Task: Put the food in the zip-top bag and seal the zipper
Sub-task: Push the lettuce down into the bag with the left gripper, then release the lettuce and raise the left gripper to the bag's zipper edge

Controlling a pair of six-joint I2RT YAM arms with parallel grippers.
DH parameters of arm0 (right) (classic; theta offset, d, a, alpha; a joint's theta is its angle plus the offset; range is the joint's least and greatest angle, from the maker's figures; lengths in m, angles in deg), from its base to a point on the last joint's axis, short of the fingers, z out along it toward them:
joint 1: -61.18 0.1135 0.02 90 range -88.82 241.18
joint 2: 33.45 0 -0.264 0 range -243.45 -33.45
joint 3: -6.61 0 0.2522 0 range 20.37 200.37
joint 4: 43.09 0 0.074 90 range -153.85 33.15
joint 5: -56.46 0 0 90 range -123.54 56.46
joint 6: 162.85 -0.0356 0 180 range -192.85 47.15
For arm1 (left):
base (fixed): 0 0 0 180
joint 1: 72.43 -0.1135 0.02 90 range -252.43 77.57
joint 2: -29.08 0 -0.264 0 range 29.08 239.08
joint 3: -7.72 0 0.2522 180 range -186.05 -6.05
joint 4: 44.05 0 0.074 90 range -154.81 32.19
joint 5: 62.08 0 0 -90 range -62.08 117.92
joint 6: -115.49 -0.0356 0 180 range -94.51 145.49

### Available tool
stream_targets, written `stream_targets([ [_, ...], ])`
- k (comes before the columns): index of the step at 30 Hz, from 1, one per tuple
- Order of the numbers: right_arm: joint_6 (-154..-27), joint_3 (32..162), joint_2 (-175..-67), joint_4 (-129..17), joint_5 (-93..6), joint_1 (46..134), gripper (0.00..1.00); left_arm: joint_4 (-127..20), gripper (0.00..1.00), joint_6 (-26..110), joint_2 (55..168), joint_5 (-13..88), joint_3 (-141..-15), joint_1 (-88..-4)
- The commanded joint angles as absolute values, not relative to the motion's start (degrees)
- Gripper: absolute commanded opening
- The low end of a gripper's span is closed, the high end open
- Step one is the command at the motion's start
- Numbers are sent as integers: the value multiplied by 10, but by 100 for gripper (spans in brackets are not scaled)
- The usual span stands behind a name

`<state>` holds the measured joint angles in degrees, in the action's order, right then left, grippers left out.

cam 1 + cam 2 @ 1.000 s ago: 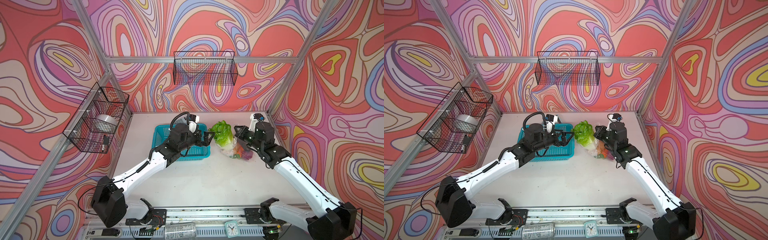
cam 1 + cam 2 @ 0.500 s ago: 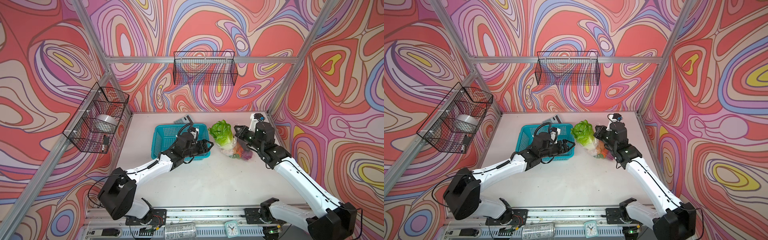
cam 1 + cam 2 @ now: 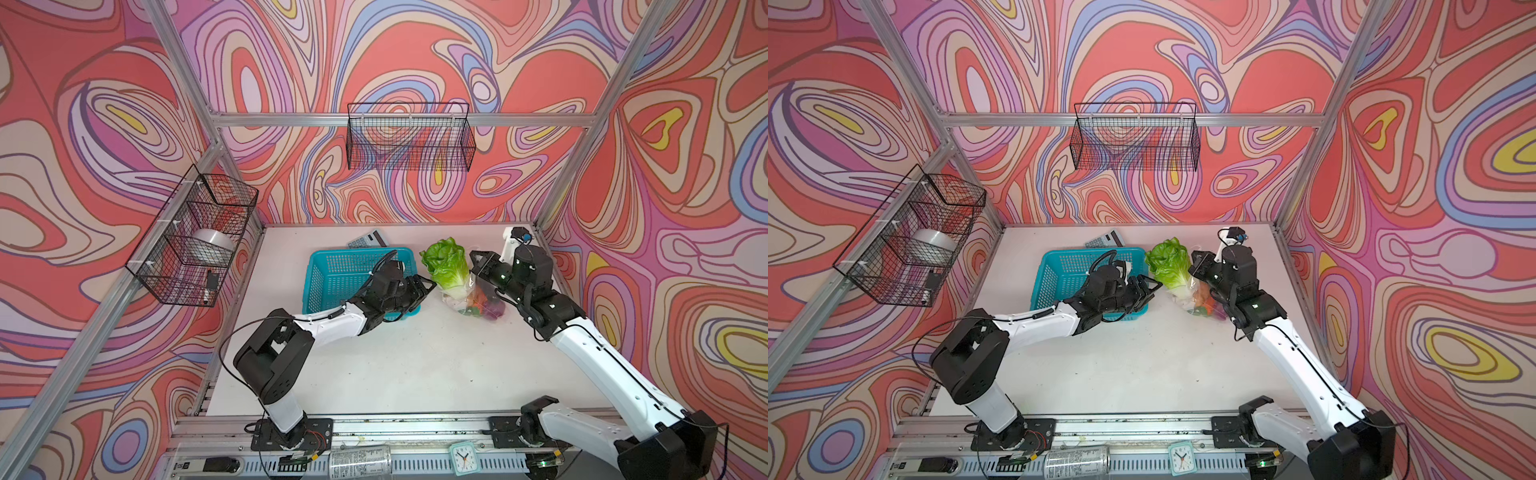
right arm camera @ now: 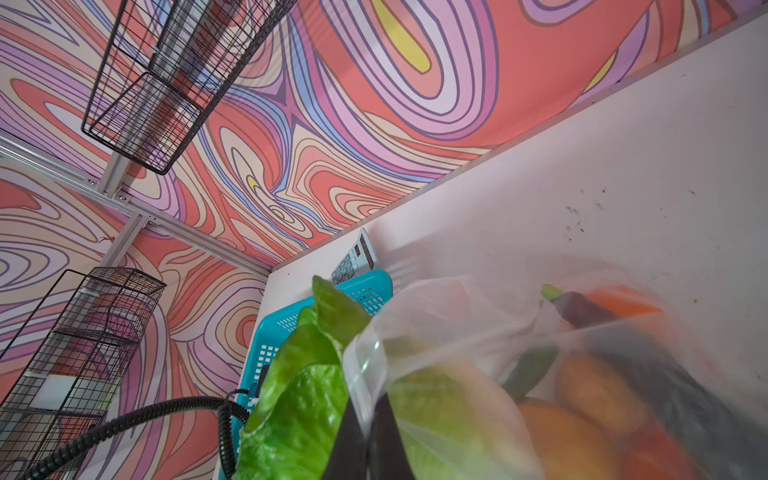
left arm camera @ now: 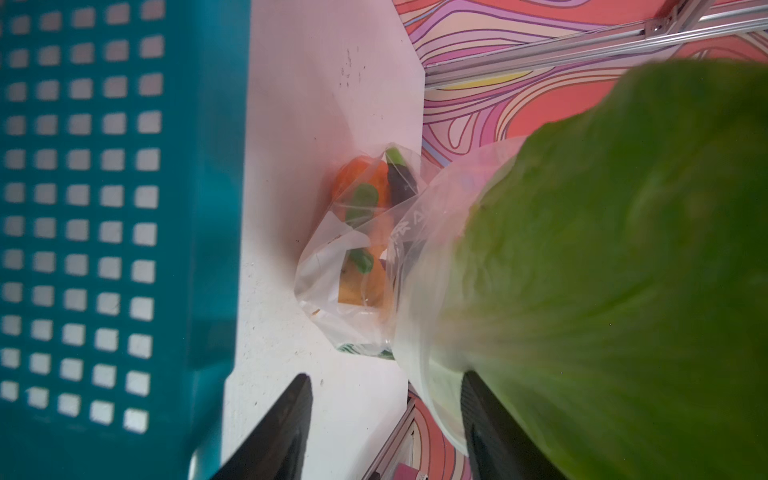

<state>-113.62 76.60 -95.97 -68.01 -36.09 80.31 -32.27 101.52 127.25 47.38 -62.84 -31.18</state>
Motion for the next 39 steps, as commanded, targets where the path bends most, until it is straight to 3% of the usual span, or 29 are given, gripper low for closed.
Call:
stream_targets([
  [1,-1131,760,-942,-655,-357,800,0,-285,56,1039,1287,487,-656,-309],
  [4,-1131,759,-944,-653,-360,801,0,-283,51,1037,1292,492,-666,-305],
  [12,-1128,759,-944,-655,-358,801,0,-292,21,1023,1298,500,-685,-302],
  [20,-1125,758,-942,-655,-356,801,0,-285,0,1026,1307,512,-690,-302],
  [27,-1112,760,-937,-665,-343,801,0,-313,0,992,1295,519,-695,-311],
  [39,-1073,740,-929,-672,-311,798,0,-583,0,732,1222,447,-835,-325],
])
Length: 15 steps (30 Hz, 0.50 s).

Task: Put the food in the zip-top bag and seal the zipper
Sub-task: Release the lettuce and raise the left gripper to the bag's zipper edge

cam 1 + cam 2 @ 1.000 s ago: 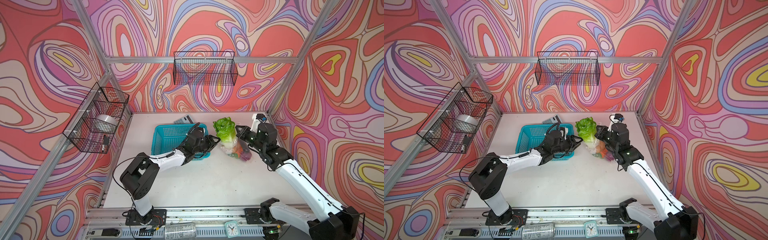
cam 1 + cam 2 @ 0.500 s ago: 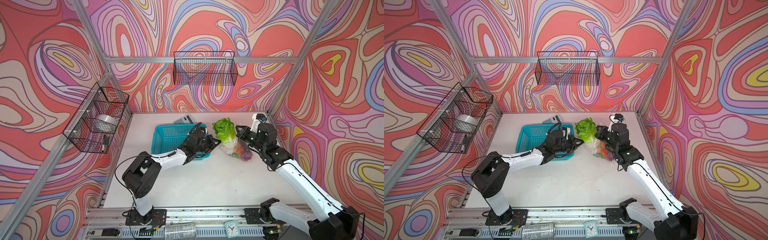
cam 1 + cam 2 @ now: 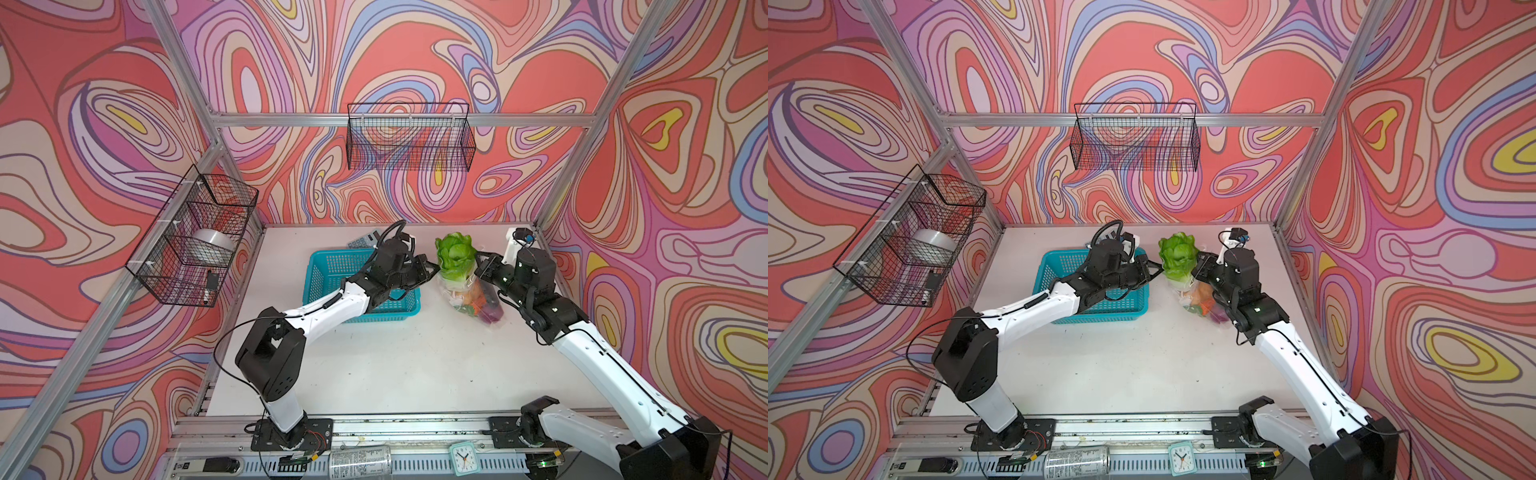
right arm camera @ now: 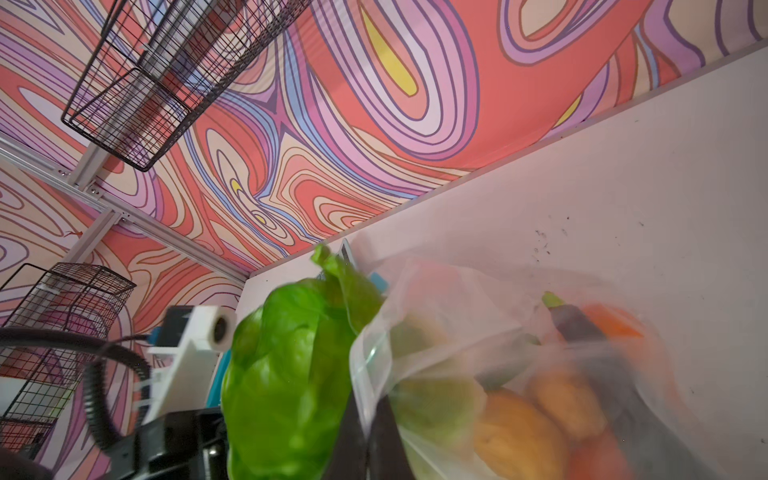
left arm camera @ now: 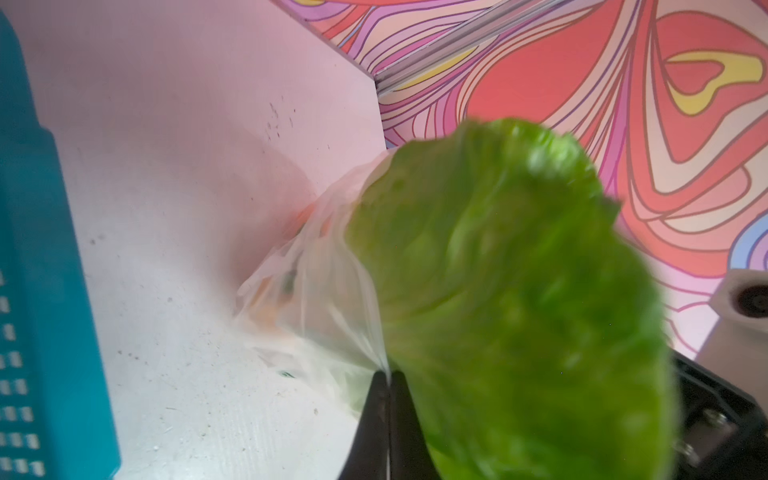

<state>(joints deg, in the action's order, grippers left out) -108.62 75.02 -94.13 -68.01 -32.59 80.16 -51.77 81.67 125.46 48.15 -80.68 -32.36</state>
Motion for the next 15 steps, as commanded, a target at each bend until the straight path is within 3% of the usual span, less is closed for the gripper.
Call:
stream_targets([
  [1,-1074,738,-928,-672,-311,797,0,-592,0,720,1217,442,-842,-326],
  [15,-974,792,-919,-678,-323,781,0,-582,0,681,1184,455,-873,-320],
])
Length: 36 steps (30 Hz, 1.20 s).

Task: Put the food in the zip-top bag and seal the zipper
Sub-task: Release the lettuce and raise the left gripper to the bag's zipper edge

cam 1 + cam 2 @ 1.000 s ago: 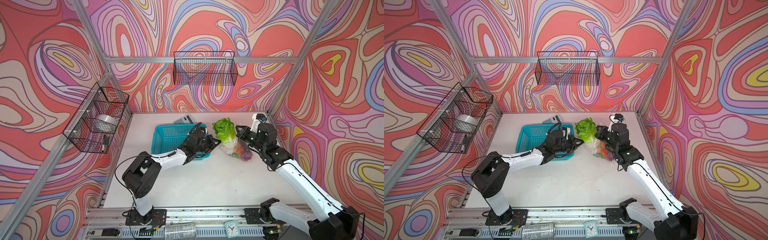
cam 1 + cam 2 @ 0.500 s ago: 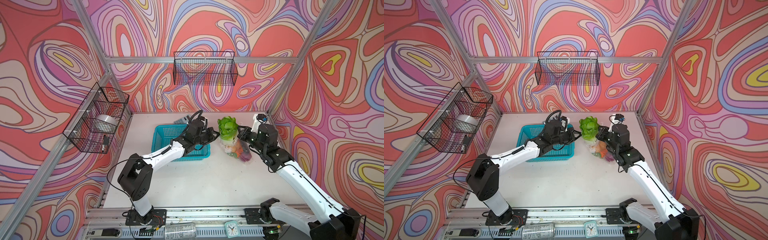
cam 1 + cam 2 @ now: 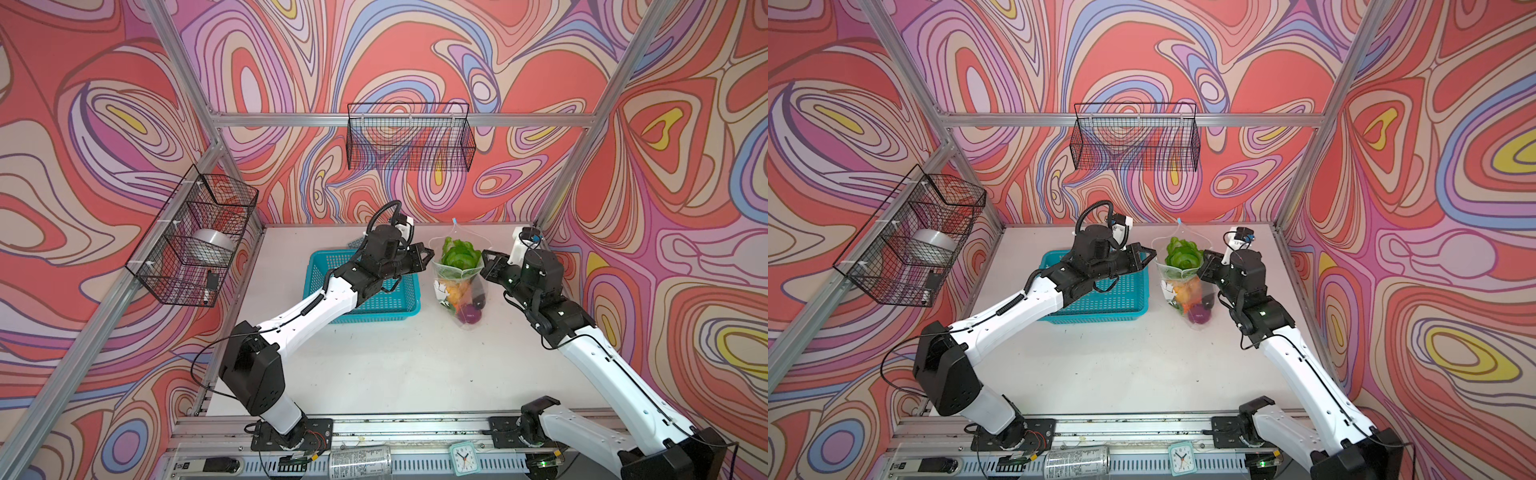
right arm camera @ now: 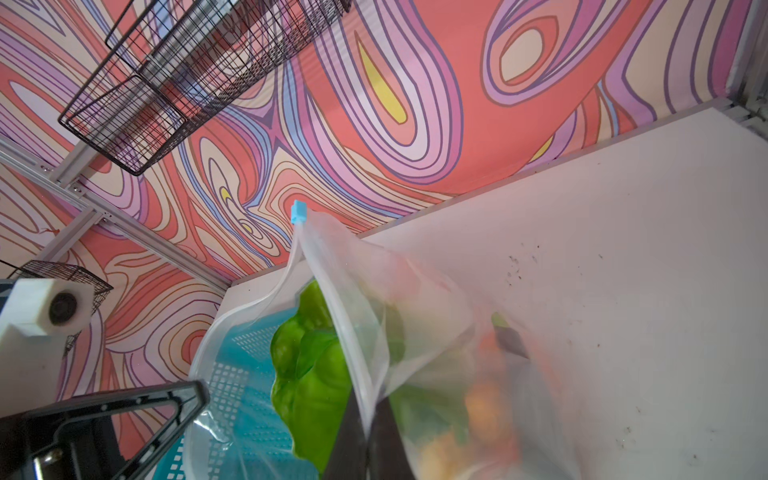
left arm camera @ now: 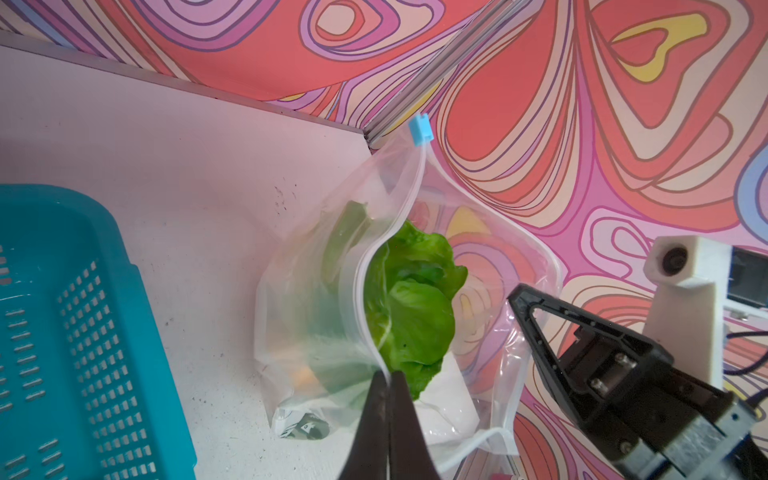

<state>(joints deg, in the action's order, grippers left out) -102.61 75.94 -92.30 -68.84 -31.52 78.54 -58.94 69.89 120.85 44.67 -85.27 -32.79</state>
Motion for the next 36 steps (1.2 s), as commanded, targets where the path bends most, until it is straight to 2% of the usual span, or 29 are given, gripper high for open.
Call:
stream_targets([
  [1,-964,795,-920,-670,-326,780,0,-582,0,679,1184,455,-873,-313],
  [9,-866,813,-942,-624,-403,771,0,-494,0,690,1186,449,-850,-233],
  [13,-859,837,-972,-628,-493,750,0,-464,0,699,1199,464,-857,-214],
  [17,-873,842,-1002,-629,-581,720,0,-467,0,694,1209,462,-865,-204],
  [26,-850,776,-1022,-612,-675,698,0,-468,0,697,1222,447,-823,-203],
  [27,-848,770,-1022,-611,-678,698,0,-473,6,690,1223,450,-823,-205],
  [31,-841,755,-1019,-603,-678,694,0,-468,96,684,1208,515,-810,-250],
  [32,-839,754,-1019,-604,-678,691,0,-448,100,689,1200,540,-799,-268],
  [36,-833,755,-1022,-605,-682,682,0,-376,100,695,1170,664,-766,-367],
])
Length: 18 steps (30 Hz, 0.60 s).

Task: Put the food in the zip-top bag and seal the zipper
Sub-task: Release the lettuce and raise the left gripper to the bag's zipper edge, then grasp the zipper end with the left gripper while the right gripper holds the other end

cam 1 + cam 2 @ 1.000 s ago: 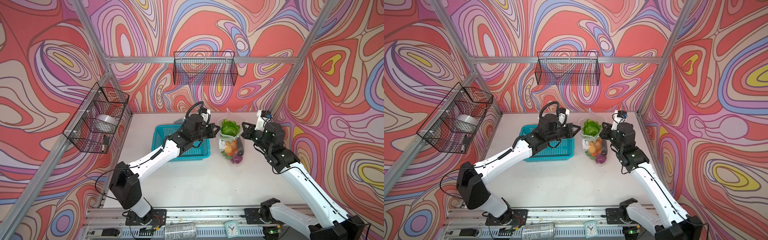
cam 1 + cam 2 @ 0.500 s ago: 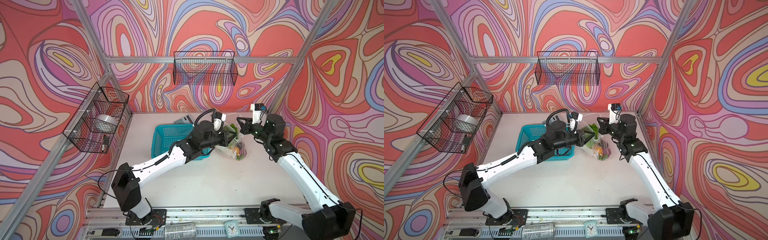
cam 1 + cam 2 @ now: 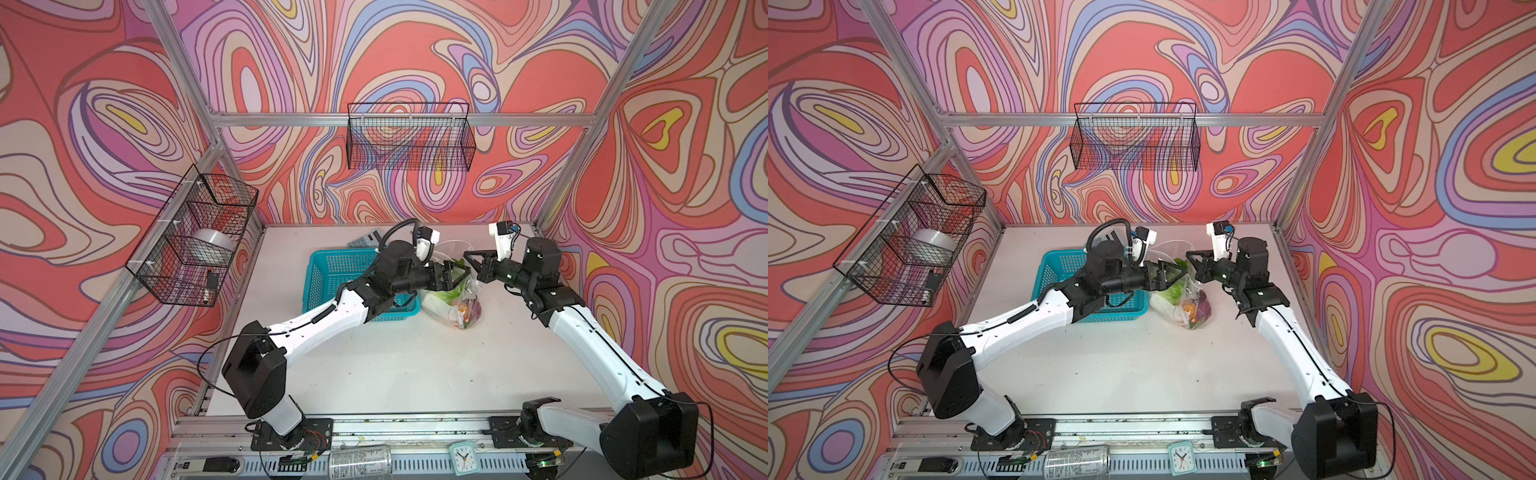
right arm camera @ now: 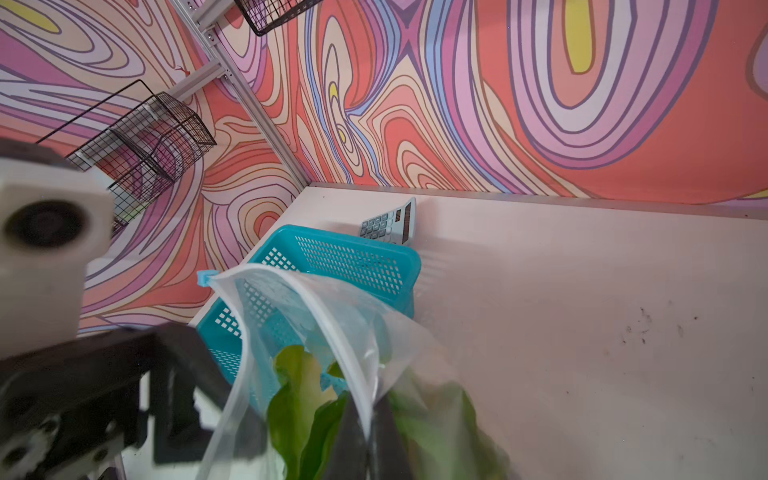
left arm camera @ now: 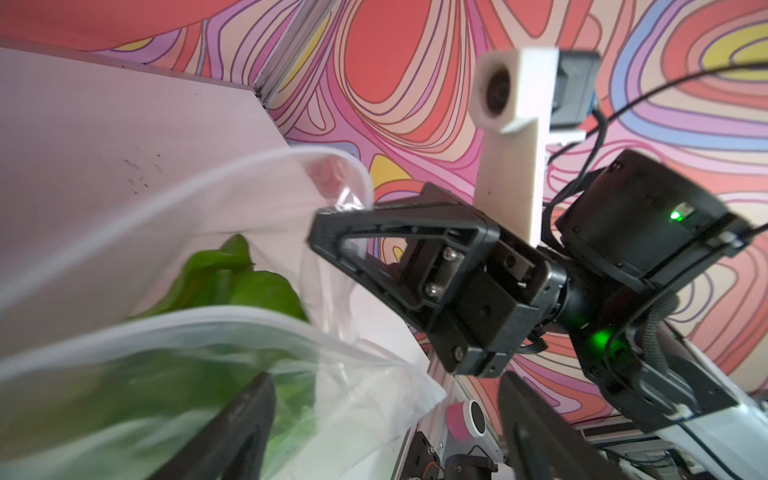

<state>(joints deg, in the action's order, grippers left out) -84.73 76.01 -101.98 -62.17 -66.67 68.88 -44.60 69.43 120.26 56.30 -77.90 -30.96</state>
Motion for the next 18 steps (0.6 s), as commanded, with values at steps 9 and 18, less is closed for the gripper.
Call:
stream_targets([
  [9,-825,754,-1029,-602,-696,673,0,-312,92,644,1223,839,-771,-494],
  [18,-825,774,-1054,-612,-708,661,0,-393,73,485,1272,879,-788,-500],
])
